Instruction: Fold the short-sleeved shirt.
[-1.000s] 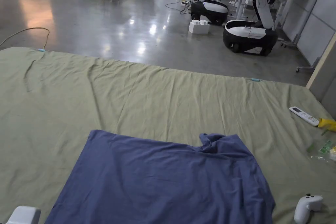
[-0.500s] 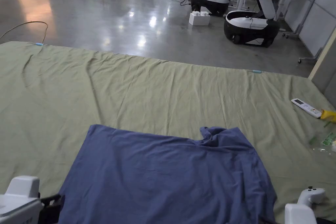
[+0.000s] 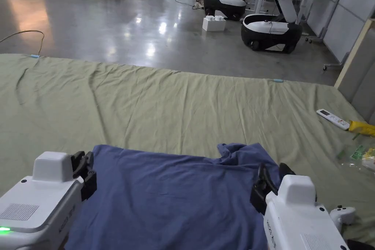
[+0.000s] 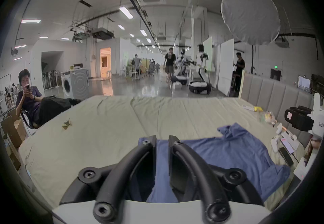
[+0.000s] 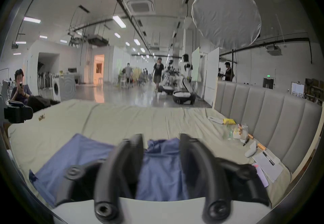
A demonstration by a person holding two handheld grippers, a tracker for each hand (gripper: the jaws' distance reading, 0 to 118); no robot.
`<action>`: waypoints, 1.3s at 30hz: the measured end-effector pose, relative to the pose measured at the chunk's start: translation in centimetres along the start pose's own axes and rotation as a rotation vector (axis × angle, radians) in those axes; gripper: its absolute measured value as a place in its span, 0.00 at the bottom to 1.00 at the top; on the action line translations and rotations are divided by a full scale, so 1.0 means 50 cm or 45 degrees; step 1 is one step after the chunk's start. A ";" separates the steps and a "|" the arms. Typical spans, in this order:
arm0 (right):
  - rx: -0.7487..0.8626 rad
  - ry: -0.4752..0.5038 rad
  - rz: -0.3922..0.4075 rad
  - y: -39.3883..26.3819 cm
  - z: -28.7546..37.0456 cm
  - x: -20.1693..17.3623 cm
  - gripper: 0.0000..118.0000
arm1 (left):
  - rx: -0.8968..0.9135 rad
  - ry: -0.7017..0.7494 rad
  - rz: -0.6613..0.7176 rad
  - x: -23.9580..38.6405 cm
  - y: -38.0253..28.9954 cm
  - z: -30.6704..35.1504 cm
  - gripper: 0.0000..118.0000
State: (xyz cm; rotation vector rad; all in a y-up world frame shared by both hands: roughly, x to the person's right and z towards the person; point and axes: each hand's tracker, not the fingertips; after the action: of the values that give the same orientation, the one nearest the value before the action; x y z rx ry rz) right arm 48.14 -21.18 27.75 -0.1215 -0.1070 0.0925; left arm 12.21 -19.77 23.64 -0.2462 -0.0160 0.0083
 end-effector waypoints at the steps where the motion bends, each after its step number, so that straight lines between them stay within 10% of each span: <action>1: 0.040 -0.001 0.000 0.006 0.000 -0.003 0.20 | 0.017 -0.002 -0.033 0.007 0.003 0.003 0.07; 13: 0.137 -0.018 -0.009 0.032 0.014 -0.001 0.03 | 0.124 0.061 -0.062 -0.016 -0.012 0.016 0.01; 26: -0.020 0.046 -0.032 -0.003 0.017 0.000 0.03 | -0.757 -0.027 0.079 -0.136 -0.109 0.018 0.02; 29: -0.056 0.060 -0.063 -0.011 0.014 0.001 0.03 | -0.920 0.014 0.096 -0.153 -0.145 0.012 0.07; 33: -0.070 0.075 -0.026 -0.016 0.012 -0.005 0.03 | -1.013 0.030 0.166 -0.167 -0.178 0.000 0.45; 39: -0.095 0.087 -0.034 -0.022 0.017 -0.008 0.03 | -1.125 0.113 0.161 -0.169 -0.221 -0.026 0.50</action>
State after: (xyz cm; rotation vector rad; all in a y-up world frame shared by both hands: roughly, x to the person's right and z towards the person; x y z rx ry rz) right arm 47.74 -22.21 28.68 -0.1977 -0.0439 0.0575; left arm 3.87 -30.89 24.94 -1.1308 0.0870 0.1176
